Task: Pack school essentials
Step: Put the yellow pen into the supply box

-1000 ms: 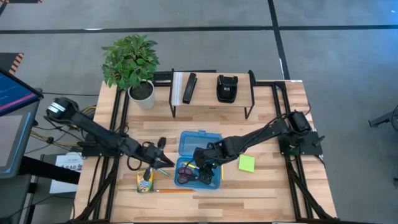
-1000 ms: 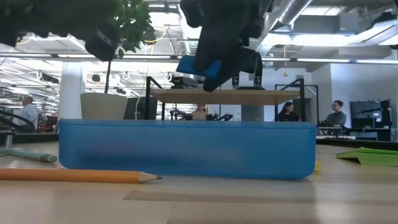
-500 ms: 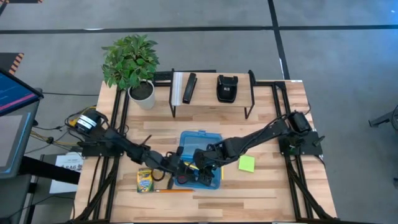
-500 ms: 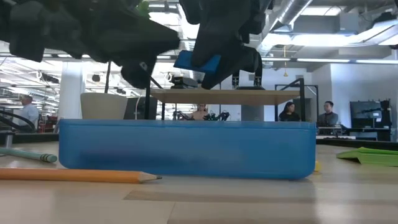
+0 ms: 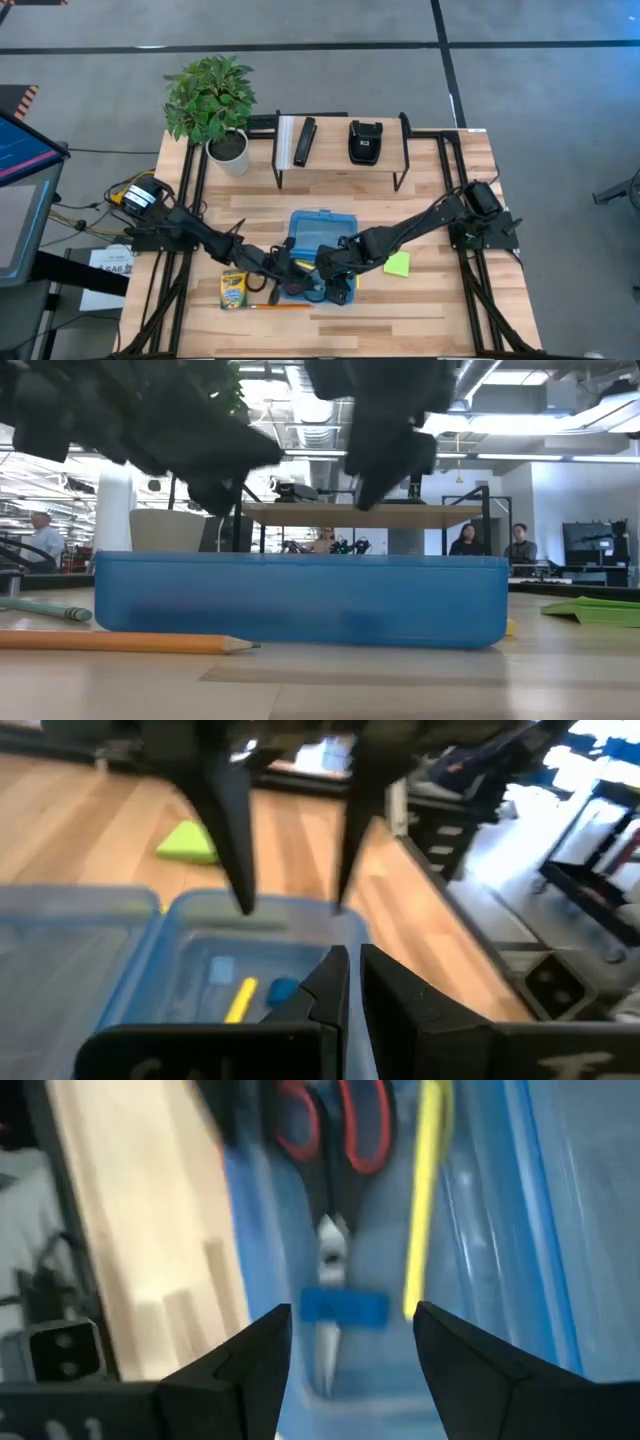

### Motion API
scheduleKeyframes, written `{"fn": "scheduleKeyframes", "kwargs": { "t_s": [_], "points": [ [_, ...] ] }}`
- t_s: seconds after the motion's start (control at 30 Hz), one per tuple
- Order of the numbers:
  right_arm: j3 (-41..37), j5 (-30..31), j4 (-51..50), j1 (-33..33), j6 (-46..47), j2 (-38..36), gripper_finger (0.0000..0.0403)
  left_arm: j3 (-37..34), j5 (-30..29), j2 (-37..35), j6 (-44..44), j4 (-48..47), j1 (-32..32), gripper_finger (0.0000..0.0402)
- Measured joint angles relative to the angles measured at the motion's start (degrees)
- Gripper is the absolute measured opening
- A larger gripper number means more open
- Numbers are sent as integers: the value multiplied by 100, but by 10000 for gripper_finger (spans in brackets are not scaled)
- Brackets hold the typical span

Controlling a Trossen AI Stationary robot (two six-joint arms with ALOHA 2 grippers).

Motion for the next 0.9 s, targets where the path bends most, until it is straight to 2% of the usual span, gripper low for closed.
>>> {"fn": "scheduleKeyframes", "kwargs": {
  "t_s": [0.1, 0.27, 0.4, 0.67, 0.9],
  "points": [
    [0, 175, -578, 139, 280, -66, 230, -234, 67, -486, 47, -27, 0, 15],
    [-2, 892, -1633, 595, 1179, -70, 230, -752, -74, -1686, 335, -159, -5, 15],
    [-101, 1210, -1931, 941, 2009, -55, 230, -1117, -257, -2677, 564, -195, -9, 15],
    [-1092, 1280, -1609, 992, 2499, -172, 218, -1281, -406, -3877, 1058, -347, -9, 15],
    [-2451, 1251, 394, 690, 2559, -1145, 184, -1281, -406, -4255, 1377, -488, -9, 15]
  ]
}}
